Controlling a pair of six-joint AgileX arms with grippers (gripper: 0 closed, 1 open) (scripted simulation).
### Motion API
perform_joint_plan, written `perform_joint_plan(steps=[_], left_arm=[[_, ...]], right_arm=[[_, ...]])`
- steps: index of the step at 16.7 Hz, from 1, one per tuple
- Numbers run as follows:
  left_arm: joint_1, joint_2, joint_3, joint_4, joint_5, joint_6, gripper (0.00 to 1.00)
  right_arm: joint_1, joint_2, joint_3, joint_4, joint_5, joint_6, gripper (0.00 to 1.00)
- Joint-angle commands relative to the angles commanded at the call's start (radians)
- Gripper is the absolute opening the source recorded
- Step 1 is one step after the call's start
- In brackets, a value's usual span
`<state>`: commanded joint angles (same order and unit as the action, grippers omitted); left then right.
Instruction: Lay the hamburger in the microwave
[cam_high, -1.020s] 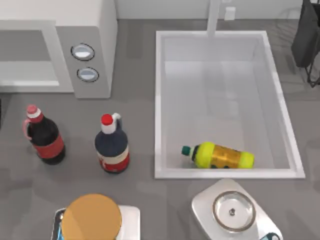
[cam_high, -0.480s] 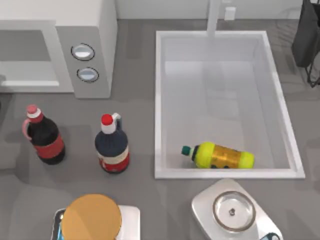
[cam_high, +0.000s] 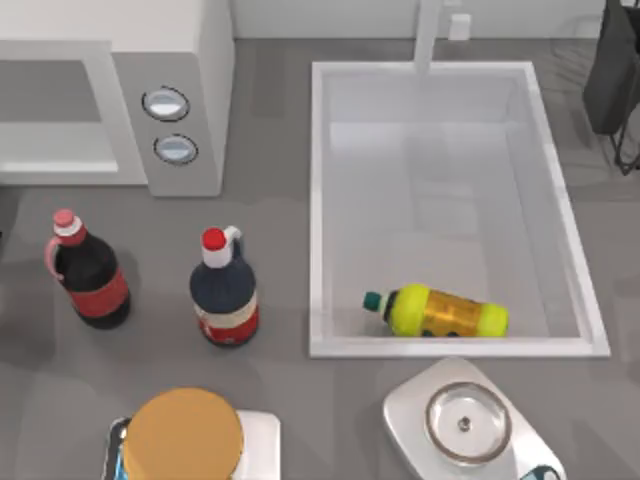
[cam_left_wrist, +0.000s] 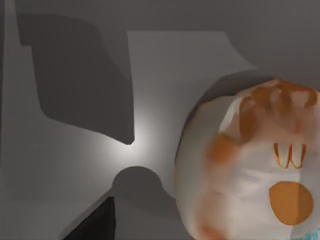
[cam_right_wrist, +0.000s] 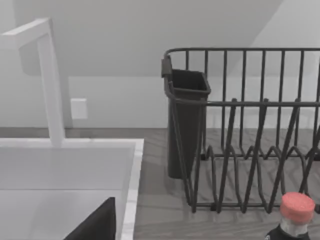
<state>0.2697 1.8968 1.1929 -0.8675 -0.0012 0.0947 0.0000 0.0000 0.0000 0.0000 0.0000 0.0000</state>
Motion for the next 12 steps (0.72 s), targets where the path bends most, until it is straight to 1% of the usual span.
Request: perform_joint_plan(steps=[3,5,10,12], left_arm=[[0.001,0.06,-0.055,0.108,0.001,0.0,1.0],[-0.018,0.089,-0.071,0.157,0.001,-0.017,1.0],[-0.029,0.099,-0.073,0.172,0.001,-0.028,1.0],[-0.029,0.099,-0.073,0.172,0.001,-0.028,0.85]], right_arm=[[0.0,0.0,0.0,0.0,0.0,0.0,1.0],[0.0,0.0,0.0,0.0,0.0,0.0,1.0],[0.0,0.0,0.0,0.0,0.0,0.0,1.0],[0.0,0.0,0.0,0.0,0.0,0.0,1.0]])
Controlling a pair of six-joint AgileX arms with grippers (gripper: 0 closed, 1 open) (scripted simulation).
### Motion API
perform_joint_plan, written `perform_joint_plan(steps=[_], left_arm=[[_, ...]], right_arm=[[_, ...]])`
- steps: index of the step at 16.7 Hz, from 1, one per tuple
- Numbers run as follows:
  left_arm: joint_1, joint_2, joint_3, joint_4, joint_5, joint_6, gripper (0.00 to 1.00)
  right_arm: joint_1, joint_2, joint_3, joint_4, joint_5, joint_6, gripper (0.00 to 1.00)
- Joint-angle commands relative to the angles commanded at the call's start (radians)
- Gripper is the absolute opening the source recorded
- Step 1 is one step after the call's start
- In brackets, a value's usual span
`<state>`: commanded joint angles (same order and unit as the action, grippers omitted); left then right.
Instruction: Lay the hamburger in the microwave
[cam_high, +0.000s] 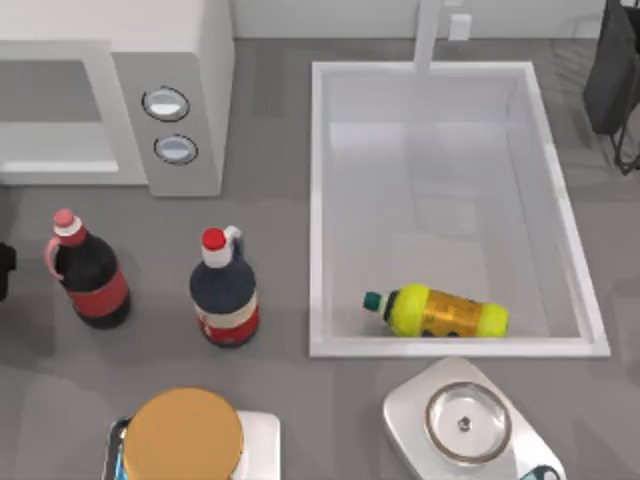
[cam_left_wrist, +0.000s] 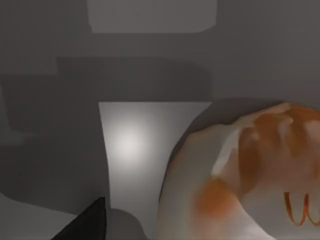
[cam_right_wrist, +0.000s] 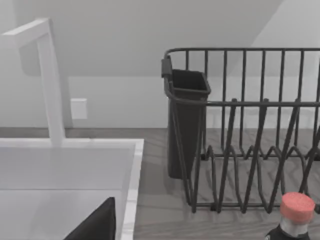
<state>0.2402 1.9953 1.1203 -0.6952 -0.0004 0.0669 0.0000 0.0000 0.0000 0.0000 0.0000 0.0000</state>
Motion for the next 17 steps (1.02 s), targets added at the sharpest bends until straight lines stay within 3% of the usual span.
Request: perform_joint_plan(steps=[11,17], left_arm=[[0.0,0.0,0.0,0.0,0.0,0.0,0.02],[0.0,0.0,0.0,0.0,0.0,0.0,0.0]], right_arm=[[0.0,0.0,0.0,0.0,0.0,0.0,1.0],[0.0,0.0,0.0,0.0,0.0,0.0,1.0]])
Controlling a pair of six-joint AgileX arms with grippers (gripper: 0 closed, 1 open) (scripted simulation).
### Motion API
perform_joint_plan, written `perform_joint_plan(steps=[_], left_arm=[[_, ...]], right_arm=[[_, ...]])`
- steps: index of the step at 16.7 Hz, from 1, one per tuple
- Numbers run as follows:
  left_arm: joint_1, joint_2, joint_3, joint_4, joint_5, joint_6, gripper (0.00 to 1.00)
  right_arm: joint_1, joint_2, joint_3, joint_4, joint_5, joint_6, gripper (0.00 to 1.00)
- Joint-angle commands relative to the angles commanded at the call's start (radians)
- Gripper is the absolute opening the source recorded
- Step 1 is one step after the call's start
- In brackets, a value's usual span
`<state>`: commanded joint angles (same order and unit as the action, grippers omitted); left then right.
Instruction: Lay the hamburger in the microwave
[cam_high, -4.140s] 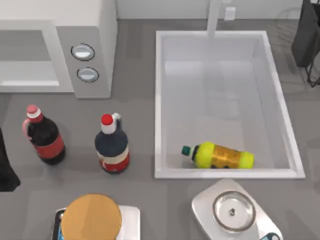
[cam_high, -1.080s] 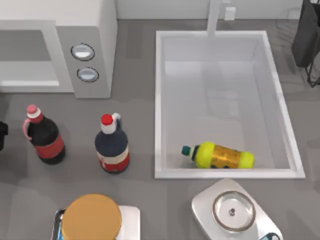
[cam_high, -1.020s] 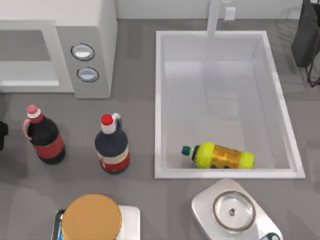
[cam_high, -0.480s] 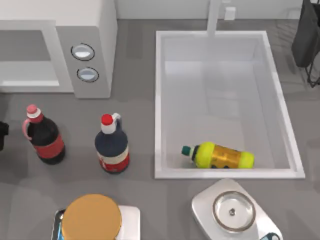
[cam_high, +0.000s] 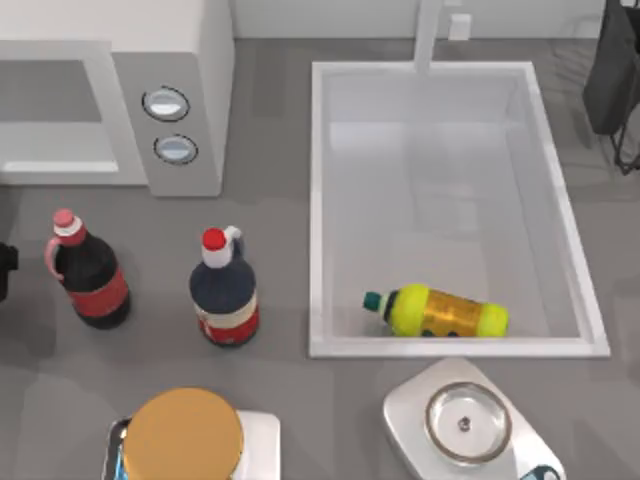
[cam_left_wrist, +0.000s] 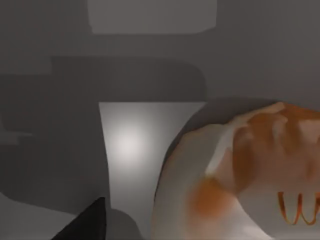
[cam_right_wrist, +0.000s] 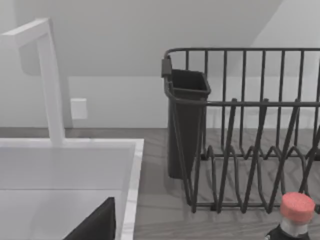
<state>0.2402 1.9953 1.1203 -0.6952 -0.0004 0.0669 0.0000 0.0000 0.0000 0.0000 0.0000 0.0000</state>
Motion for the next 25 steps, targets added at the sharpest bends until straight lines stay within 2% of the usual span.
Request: perform_joint_plan(steps=[7,15,19,25], left_arm=[[0.022,-0.082,0.015,-0.103,-0.006,0.005,0.0],[0.023,-0.199,0.226,-0.307,-0.017,-0.005,0.0],[0.008,-0.209,0.252,-0.428,0.0,0.002,0.0],[0.006,-0.204,0.247,-0.44,0.0,0.005,0.0]], right_arm=[[0.0,0.0,0.0,0.0,0.0,0.0,1.0],[0.0,0.0,0.0,0.0,0.0,0.0,1.0],[0.0,0.0,0.0,0.0,0.0,0.0,1.0],[0.0,0.0,0.0,0.0,0.0,0.0,1.0]])
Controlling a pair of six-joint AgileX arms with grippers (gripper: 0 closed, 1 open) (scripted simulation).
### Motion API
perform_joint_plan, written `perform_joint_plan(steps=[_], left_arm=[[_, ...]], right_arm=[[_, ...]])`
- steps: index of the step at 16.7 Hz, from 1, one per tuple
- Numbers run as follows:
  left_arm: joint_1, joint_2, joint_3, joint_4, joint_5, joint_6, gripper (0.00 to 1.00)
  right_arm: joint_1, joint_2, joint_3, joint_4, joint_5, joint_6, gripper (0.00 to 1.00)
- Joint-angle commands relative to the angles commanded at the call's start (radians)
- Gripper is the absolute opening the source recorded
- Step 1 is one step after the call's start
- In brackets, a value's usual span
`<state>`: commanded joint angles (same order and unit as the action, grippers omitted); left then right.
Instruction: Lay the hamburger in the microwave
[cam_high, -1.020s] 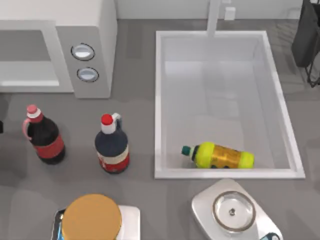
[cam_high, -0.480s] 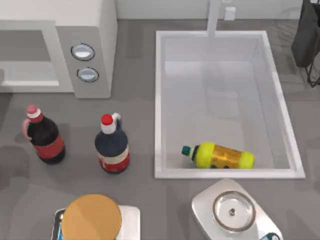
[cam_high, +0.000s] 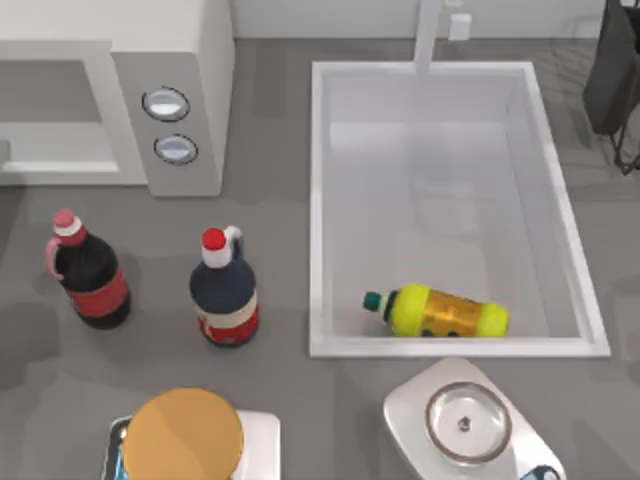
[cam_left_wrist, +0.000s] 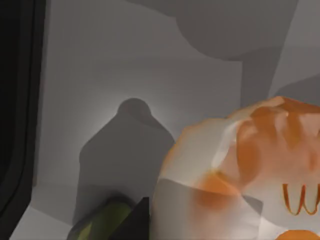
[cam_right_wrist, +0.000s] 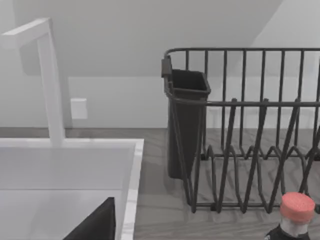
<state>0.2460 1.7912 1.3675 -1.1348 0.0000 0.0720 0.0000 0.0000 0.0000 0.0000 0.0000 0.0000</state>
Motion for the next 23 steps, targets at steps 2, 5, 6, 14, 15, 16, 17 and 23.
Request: perform_joint_plan(steps=[2,5,6,14,15,16,17,23], left_arm=[[-0.003,0.004,0.001,0.03,0.002,-0.002,0.0],[-0.014,0.022,0.007,0.155,0.011,-0.004,0.0],[-0.019,0.031,0.009,0.217,0.015,-0.005,0.0],[-0.034,0.127,-0.064,1.01,0.073,0.001,0.0],[-0.029,0.141,-0.088,1.111,0.082,0.003,0.0],[-0.024,0.155,-0.116,1.206,0.092,0.006,0.0],[-0.018,0.168,-0.146,1.298,0.101,0.009,0.0],[0.02,0.239,-0.364,1.775,0.18,0.03,0.0]], right_arm=[[0.0,0.0,0.0,0.0,0.0,0.0,1.0],[0.0,0.0,0.0,0.0,0.0,0.0,1.0],[0.0,0.0,0.0,0.0,0.0,0.0,1.0],[0.0,0.0,0.0,0.0,0.0,0.0,1.0],[0.0,0.0,0.0,0.0,0.0,0.0,1.0],[0.0,0.0,0.0,0.0,0.0,0.0,1.0],[0.0,0.0,0.0,0.0,0.0,0.0,1.0],[0.0,0.0,0.0,0.0,0.0,0.0,1.0]])
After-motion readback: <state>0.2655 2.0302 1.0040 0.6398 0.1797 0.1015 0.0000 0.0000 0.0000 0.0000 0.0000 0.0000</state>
